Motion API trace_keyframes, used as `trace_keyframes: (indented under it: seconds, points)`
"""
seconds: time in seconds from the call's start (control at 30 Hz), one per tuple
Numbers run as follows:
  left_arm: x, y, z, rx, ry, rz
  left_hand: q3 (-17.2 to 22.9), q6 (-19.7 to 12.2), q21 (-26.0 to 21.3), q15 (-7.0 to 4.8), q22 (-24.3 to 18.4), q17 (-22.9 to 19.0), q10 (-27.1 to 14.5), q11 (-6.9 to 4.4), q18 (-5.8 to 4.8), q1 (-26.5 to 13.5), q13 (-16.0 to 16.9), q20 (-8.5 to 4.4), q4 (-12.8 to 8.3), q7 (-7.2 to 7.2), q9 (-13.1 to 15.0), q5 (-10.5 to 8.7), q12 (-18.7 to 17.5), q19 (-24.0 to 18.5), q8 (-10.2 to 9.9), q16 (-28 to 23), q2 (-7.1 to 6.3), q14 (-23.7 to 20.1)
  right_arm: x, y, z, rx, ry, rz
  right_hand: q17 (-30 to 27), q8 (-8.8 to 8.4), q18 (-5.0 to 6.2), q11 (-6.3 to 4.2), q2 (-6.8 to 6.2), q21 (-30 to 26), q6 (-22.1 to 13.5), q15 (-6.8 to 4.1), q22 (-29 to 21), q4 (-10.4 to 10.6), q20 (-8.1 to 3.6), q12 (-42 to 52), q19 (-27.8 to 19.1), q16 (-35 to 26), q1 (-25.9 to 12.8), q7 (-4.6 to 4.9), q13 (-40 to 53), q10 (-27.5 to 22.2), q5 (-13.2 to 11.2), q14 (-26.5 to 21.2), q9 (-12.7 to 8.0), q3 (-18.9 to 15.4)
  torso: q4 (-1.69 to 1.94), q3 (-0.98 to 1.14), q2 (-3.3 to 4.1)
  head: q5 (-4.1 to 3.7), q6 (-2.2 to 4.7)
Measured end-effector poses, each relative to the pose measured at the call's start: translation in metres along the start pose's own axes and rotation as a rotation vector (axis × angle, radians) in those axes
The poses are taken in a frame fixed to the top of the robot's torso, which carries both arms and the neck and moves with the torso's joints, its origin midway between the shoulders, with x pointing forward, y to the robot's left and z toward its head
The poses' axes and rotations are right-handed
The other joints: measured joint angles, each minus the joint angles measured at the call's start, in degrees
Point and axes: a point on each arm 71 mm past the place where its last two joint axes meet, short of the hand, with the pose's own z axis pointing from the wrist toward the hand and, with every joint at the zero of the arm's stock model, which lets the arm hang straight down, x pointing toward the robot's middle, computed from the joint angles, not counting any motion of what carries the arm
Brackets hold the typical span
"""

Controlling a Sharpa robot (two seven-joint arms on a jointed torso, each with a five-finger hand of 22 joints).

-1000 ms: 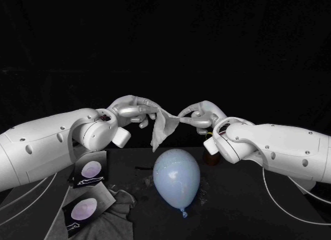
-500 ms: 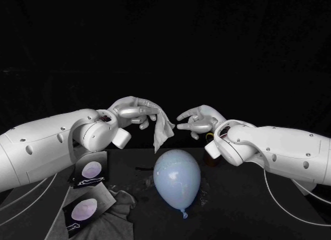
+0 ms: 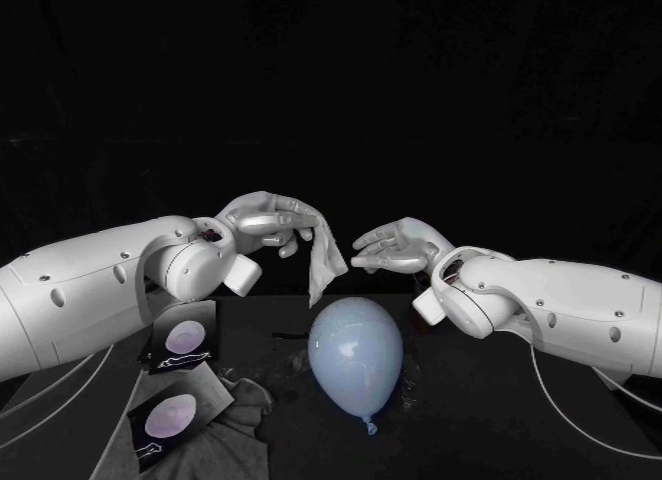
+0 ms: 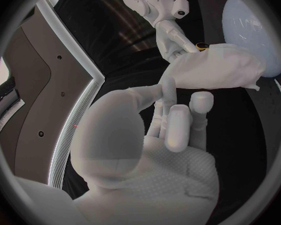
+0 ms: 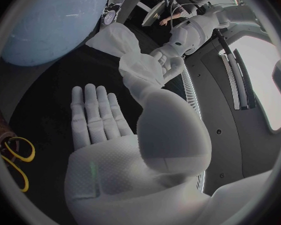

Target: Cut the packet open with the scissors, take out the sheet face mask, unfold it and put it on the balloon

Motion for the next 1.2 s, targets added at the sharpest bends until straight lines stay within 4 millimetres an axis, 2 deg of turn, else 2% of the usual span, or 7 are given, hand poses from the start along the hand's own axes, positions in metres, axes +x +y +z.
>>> trace_keyframes:
  seconds: [0.3, 0.37, 0.57, 0.63, 0.77, 0.9, 1.2]
  points:
    - [0.002, 0.000, -0.001, -0.001, 0.015, -0.002, 0.00, -0.01, 0.22, 0.00, 0.12, 0.06, 0.01, 0.01, 0.00, -0.01, -0.01, 0.00, 0.00, -0.01, 0.01, 0.00, 0.00, -0.01, -0.12, 0.08, -0.01, 0.00, 0.008, 0.001, 0.005, -0.030, 0.040, 0.071, -6.41, -1.72, -0.01, 0.70, 2.60, -0.13, -1.24, 1.55, -10.71, 0.82, 0.59, -3.59, -6.79, -9.63, 1.33, -0.18, -7.29, -0.09, -0.58, -2.16, -0.62, -6.75, -0.03, 0.00, 0.03, -0.04, -0.21]
    - [0.002, 0.000, -0.002, -0.001, 0.021, -0.002, 0.00, -0.01, 0.22, 0.00, 0.15, 0.06, 0.01, 0.01, 0.00, -0.01, -0.01, 0.00, 0.00, -0.01, 0.01, -0.01, -0.01, -0.01, -0.11, 0.17, -0.01, 0.00, 0.010, 0.001, 0.007, -0.032, 0.051, 0.093, -7.48, -2.34, -0.75, 0.95, 2.79, -0.13, -2.16, 2.11, -12.91, 1.11, 0.66, -4.31, -9.22, -11.31, 1.52, -0.25, -8.29, -0.87, -0.58, -3.38, -0.85, -8.35, -0.02, 0.00, 0.04, -0.07, -0.22]
    - [0.002, 0.000, -0.003, -0.002, 0.040, -0.003, 0.00, -0.11, 0.22, 0.00, 0.15, 0.06, 0.01, 0.01, 0.00, -0.02, -0.02, 0.00, 0.00, -0.10, 0.01, -0.01, -0.01, -0.01, 0.10, 0.17, -0.01, 0.00, 0.013, 0.002, 0.010, -0.040, 0.084, 0.145, -10.38, -3.12, -1.89, -0.23, 3.54, -0.56, -3.51, 3.27, -19.95, 1.67, 0.77, -5.42, -16.35, -15.26, 1.93, -0.53, -8.87, -2.84, -0.58, -8.15, -1.18, -12.52, -0.02, -0.01, 0.07, -0.04, -0.23]
    - [0.002, 0.000, -0.004, -0.001, 0.049, -0.003, 0.00, -0.11, 0.22, 0.00, 0.15, 0.06, 0.01, 0.01, 0.00, -0.09, -0.02, 0.00, 0.00, -0.10, 0.01, -0.02, -0.01, -0.01, 0.10, 0.17, -0.09, 0.00, 0.014, 0.002, 0.011, -0.042, 0.096, 0.161, -11.62, -3.50, -3.11, -0.99, 4.24, -0.56, -4.12, 3.88, -21.52, 1.68, 0.80, -5.92, -17.55, -16.79, 2.64, -0.71, -8.87, -3.60, -0.58, -10.88, -1.30, -13.89, -0.03, -0.01, 0.08, -0.03, -0.25]
    - [0.003, 0.000, -0.005, 0.001, 0.072, -0.005, 0.00, -0.11, 0.22, 0.00, 0.15, 0.05, 0.01, 0.01, 0.00, -0.17, -0.02, 0.00, 0.00, -0.11, 0.01, -0.05, -0.01, -0.01, 0.10, 0.17, -0.17, 0.00, 0.015, 0.001, 0.013, -0.046, 0.122, 0.197, -12.96, -3.50, -3.20, -1.69, 4.97, -0.56, -4.11, 4.13, -23.82, 1.44, 0.76, -5.95, -19.71, -18.33, 3.37, -0.70, -8.87, -4.31, -0.58, -13.99, -1.31, -15.17, -0.04, 0.00, 0.08, 0.00, -0.30]
    - [0.004, 0.000, -0.006, 0.002, 0.094, -0.006, 0.00, -0.12, 0.22, 0.00, 0.15, -0.03, 0.01, 0.01, 0.00, -0.17, -0.02, 0.00, 0.00, -0.11, 0.01, -0.07, -0.01, -0.01, 0.10, 0.17, -0.17, 0.00, 0.016, 0.001, 0.014, -0.049, 0.159, 0.228, -14.50, -3.89, -5.17, -3.19, 5.27, -1.11, -4.87, 4.49, -26.93, 1.40, 0.80, -6.80, -23.12, -20.12, 3.67, -1.46, -8.87, -5.81, -0.57, -18.44, -1.39, -17.52, -0.06, 0.01, 0.08, 0.03, -0.36]
    - [0.008, -0.001, -0.006, 0.010, 0.136, -0.007, 0.00, -0.09, 0.21, 0.00, 0.14, -0.06, 0.01, 0.02, 0.00, -0.16, -0.03, 0.00, 0.00, -0.08, 0.01, -0.20, -0.01, -0.01, 0.09, 0.17, -0.16, 0.00, 0.027, 0.005, 0.013, -0.060, 0.266, 0.276, -14.96, -3.41, -5.45, -2.71, 6.84, -1.11, -3.64, 4.74, -29.31, 1.05, 0.81, -6.33, -25.29, -19.98, 5.25, -1.14, -8.78, -4.47, -0.57, -19.66, -0.97, -20.58, -0.10, 0.04, 0.02, 0.04, -0.52]
